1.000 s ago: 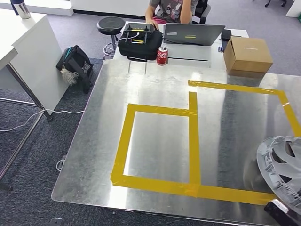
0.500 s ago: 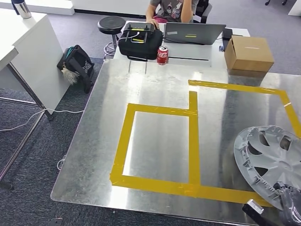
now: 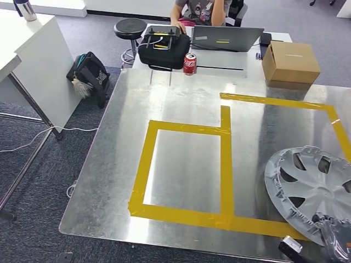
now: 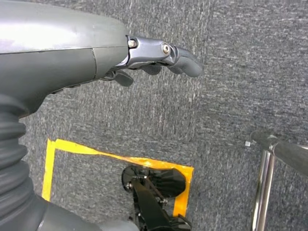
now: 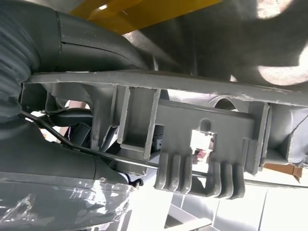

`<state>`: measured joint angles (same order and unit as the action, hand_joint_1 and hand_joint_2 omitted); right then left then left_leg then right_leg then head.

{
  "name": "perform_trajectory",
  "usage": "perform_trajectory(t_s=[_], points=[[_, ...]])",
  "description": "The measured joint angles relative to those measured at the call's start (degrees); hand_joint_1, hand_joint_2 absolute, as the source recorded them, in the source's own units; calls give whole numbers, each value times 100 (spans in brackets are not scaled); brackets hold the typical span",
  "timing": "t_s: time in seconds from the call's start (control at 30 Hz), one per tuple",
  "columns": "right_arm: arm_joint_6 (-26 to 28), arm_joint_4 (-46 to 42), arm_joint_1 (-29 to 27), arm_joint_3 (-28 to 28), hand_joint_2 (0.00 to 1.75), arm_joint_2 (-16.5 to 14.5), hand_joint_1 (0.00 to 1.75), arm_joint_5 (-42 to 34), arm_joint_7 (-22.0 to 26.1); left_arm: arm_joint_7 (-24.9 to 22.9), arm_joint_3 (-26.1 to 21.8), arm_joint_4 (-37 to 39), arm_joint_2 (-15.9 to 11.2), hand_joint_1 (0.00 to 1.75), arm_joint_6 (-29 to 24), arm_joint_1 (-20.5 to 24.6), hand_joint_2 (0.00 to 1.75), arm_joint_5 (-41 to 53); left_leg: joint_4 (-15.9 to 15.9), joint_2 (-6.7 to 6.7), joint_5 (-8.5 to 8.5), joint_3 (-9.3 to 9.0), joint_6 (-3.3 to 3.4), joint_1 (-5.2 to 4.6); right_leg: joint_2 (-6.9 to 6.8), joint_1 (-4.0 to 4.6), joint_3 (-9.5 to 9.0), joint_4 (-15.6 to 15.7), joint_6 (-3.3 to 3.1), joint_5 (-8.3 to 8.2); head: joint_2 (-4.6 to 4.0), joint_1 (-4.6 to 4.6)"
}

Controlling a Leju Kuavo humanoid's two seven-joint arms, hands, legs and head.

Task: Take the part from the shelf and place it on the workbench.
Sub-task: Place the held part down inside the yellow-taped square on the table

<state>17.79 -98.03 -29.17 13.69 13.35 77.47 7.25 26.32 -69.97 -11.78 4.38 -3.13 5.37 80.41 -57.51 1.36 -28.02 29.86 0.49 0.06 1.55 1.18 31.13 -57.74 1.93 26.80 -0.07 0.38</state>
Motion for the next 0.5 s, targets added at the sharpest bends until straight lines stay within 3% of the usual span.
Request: perform_trajectory(t_s=[0.03,0.1,0.23,0.5], points=[[-1,0,-17,3,175,14,27,-16,3,2,17,0,-3,0,-20,0,175,11,0,0,-1,0,-1,0,-1,0,9,0,0,1,0,-1],[0,0,-50,15,175,29,0,-29,15,2,55,0,-9,0,-47,1,175,29,0,1,-3,1,-3,0,-2,0,19,0,0,2,0,-1],[4,0,-131,76,175,28,0,-17,107,44,76,0,-14,0,2,1,0,-67,0,9,-1,6,-1,0,-10,0,2,-1,1,1,0,-1],[4,-3,-199,335,175,-137,0,54,369,-7,75,0,-28,0,-28,-4,0,-137,0,10,5,14,0,0,-11,-1,-19,-2,1,0,0,-1]])
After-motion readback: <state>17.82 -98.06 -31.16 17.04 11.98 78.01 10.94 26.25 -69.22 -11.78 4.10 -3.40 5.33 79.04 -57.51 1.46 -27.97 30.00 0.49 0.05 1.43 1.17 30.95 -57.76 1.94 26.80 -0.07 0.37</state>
